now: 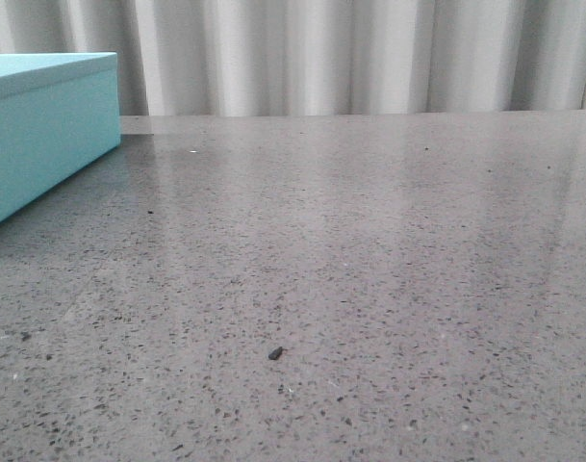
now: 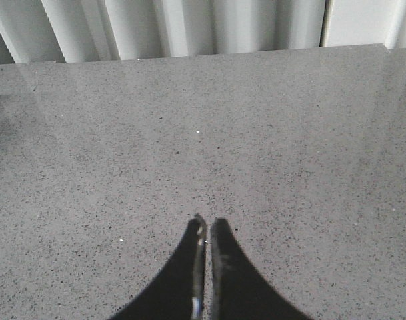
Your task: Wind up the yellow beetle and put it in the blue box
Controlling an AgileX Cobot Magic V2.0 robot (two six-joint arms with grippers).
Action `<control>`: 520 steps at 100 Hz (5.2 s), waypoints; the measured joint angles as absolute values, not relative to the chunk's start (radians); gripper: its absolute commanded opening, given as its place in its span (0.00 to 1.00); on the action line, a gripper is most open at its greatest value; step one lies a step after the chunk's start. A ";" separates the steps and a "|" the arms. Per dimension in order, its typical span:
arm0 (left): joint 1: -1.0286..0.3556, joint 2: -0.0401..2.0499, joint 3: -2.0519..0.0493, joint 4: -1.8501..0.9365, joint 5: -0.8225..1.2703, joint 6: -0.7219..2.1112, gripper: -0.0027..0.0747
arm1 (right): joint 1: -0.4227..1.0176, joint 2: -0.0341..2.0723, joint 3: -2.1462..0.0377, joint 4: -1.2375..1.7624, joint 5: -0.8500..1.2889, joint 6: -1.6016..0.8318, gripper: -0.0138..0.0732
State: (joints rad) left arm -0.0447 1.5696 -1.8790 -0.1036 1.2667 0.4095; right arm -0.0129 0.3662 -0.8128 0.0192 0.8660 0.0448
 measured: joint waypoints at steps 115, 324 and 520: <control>0.024 1.752 -1.534 -0.096 1.234 0.332 0.19 | -0.013 0.366 -0.813 0.019 0.889 0.045 0.09; 0.024 0.847 -1.077 -0.257 0.626 0.359 0.01 | -0.013 0.200 -0.497 -0.014 0.482 0.045 0.09; 0.024 0.144 -0.350 -0.298 0.201 0.365 0.01 | -0.013 0.200 -0.210 -0.154 0.068 0.045 0.09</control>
State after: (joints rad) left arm 0.0240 0.1442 -0.3496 -0.2981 0.2014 0.3655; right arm -0.0129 0.1998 -0.2099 -0.1537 0.0676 0.0448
